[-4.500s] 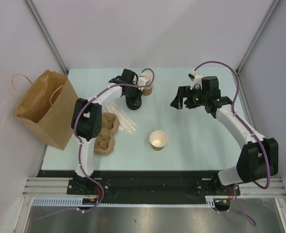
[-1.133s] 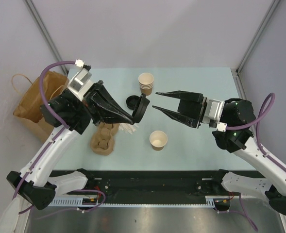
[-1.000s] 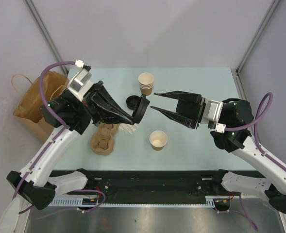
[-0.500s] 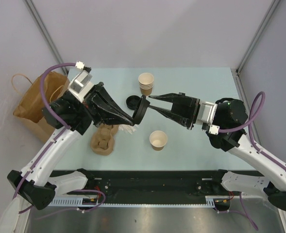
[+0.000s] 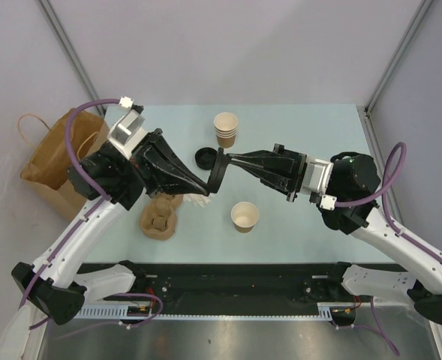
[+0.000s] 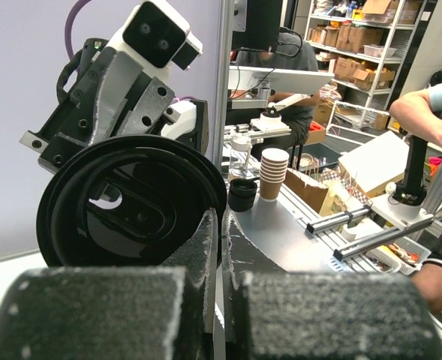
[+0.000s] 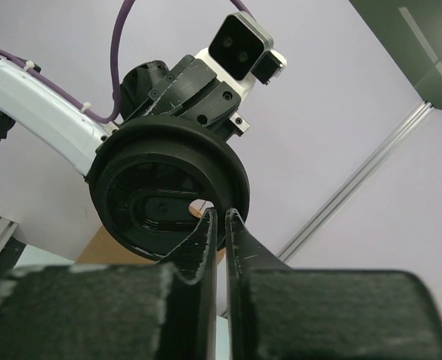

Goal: Pack the takeout coffee

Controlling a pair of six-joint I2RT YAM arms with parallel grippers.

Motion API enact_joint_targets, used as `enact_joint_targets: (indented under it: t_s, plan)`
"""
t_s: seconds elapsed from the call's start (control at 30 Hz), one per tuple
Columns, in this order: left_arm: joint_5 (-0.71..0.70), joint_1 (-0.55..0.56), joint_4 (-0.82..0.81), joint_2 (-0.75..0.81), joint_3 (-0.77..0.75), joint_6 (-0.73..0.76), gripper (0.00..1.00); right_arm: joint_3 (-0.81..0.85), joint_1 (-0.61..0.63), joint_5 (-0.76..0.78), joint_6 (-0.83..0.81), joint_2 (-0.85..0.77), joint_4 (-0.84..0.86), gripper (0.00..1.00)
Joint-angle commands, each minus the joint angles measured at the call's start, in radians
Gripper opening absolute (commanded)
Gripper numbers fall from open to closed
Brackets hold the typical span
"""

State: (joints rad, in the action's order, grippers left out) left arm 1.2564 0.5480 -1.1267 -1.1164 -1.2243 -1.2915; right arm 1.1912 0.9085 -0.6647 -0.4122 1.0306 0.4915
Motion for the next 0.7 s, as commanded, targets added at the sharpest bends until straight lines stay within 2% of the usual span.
enact_joint_targets:
  t_s: [0.0, 0.07, 0.1, 0.13, 0.17, 0.2, 0.3, 0.37, 0.4, 0.43, 0.47, 0.5, 0.53, 0.6, 0.67]
  plan:
    - [-0.017, 0.004, 0.037, 0.027, 0.006, 0.027, 0.08, 0.002, 0.006, 0.025, -0.011, -0.010, 0.044, 0.00]
    - [-0.014, 0.001, 0.099, 0.033, 0.017, 0.072, 0.28, 0.002, 0.009, 0.039, -0.002, -0.020, 0.027, 0.00]
    - [-0.009, -0.014, 0.102, 0.041, 0.025, 0.077, 0.56, 0.004, 0.006, 0.042, -0.002, -0.023, 0.003, 0.00]
    - [-0.009, -0.025, 0.119, 0.053, 0.032, 0.087, 0.68, 0.004, 0.004, 0.043, -0.007, -0.029, -0.014, 0.00]
    - [-0.008, -0.037, 0.134, 0.062, 0.045, 0.096, 0.75, 0.004, 0.003, 0.059, -0.004, -0.033, -0.030, 0.00]
    - [-0.008, -0.069, 0.157, 0.073, 0.051, 0.109, 0.95, 0.004, -0.005, 0.069, 0.007, -0.046, -0.057, 0.00]
    - [-0.005, -0.138, 0.277, 0.116, 0.071, 0.191, 1.00, 0.004, -0.022, 0.120, 0.006, -0.078, -0.143, 0.00]
    - [-0.006, -0.175, 0.506, 0.167, 0.069, 0.369, 0.99, 0.016, -0.023, 0.177, 0.000, -0.089, -0.213, 0.00]
    - [-0.021, -0.212, 0.624, 0.187, 0.062, 0.462, 0.99, 0.024, -0.023, 0.200, -0.003, -0.093, -0.302, 0.00]
    - [-0.040, -0.229, 0.895, 0.208, 0.048, 0.685, 0.99, 0.031, -0.025, 0.223, 0.000, -0.096, -0.354, 0.00]
    - [-0.105, -0.241, 1.015, 0.230, 0.013, 0.784, 1.00, 0.041, -0.026, 0.264, -0.008, -0.093, -0.411, 0.00]
    - [-0.136, -0.255, 1.107, 0.236, -0.001, 0.861, 1.00, 0.068, -0.029, 0.286, -0.019, -0.086, -0.556, 0.00]
    - [-0.170, -0.261, 1.254, 0.240, -0.013, 0.956, 1.00, 0.086, -0.040, 0.312, -0.016, -0.055, -0.626, 0.00]
    - [-0.274, -0.279, 1.362, 0.233, -0.038, 1.011, 0.99, 0.143, -0.072, 0.353, -0.001, -0.014, -0.822, 0.00]
    - [-0.357, -0.293, 1.513, 0.211, -0.076, 1.051, 0.99, 0.174, -0.121, 0.361, 0.003, 0.064, -0.933, 0.00]
